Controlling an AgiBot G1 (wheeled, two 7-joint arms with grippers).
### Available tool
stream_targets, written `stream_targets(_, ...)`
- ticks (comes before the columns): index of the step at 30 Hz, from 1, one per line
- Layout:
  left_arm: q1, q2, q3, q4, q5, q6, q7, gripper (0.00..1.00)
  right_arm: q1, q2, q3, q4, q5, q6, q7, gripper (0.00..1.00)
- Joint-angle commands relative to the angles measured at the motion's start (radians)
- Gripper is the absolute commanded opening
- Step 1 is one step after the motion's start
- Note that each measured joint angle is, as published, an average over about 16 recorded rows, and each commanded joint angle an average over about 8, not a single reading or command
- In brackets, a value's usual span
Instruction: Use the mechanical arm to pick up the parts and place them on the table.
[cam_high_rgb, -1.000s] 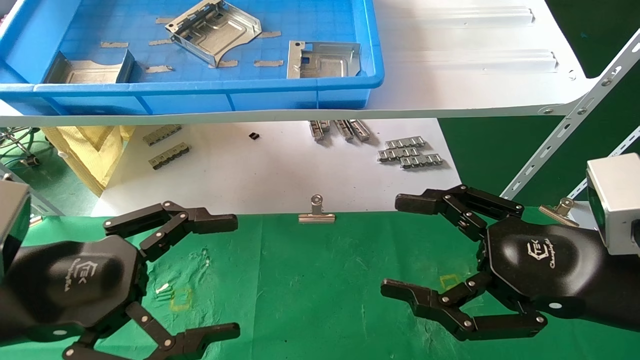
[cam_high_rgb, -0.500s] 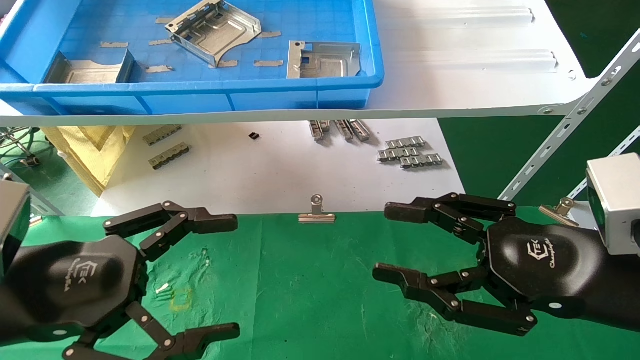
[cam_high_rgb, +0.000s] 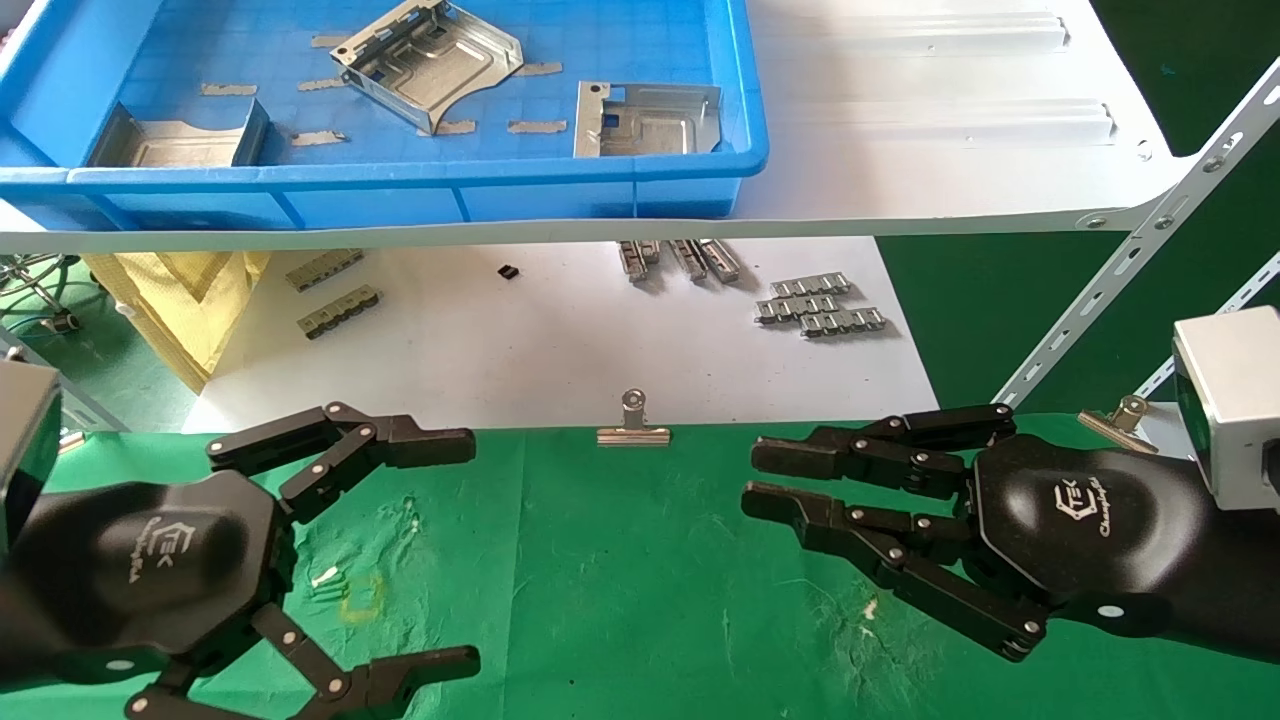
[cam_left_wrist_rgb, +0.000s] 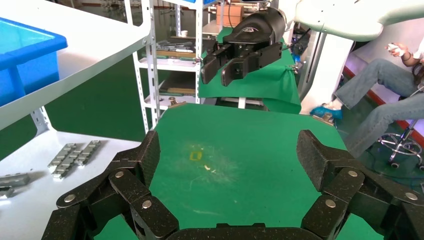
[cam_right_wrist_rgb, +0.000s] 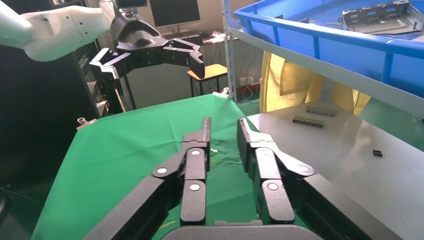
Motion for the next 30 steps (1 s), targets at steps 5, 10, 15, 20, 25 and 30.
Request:
stream_targets(5, -0.076, 0.021, -0.001, 0.018, 0.016, -0.017, -0.007, 1.00, 0.000, 0.000, 0.000, 0.000, 0.000, 0.000, 0.000, 0.00)
stream_targets(10, -0.310, 0.110, 0.032, 0.146, 0.114, -0.073, -0.028, 1.00, 0.000, 0.000, 0.000, 0.000, 0.000, 0.000, 0.000, 0.00)
stream_targets(15, -0.559, 0.245, 0.102, 0.412, 0.273, -0.155, -0.022, 1.00, 0.000, 0.000, 0.000, 0.000, 0.000, 0.000, 0.000, 0.00)
stream_targets(20, -0.765, 0.377, 0.175, 0.717, 0.438, -0.286, 0.023, 1.00, 0.000, 0.000, 0.000, 0.000, 0.000, 0.000, 0.000, 0.00)
stream_targets(25, -0.891, 0.481, 0.236, 0.955, 0.571, -0.469, 0.058, 0.72, 0.000, 0.000, 0.000, 0.000, 0.000, 0.000, 0.000, 0.00)
stream_targets(30, -0.955, 0.546, 0.278, 1.099, 0.648, -0.580, 0.067, 0.11, 0.000, 0.000, 0.000, 0.000, 0.000, 0.000, 0.000, 0.00)
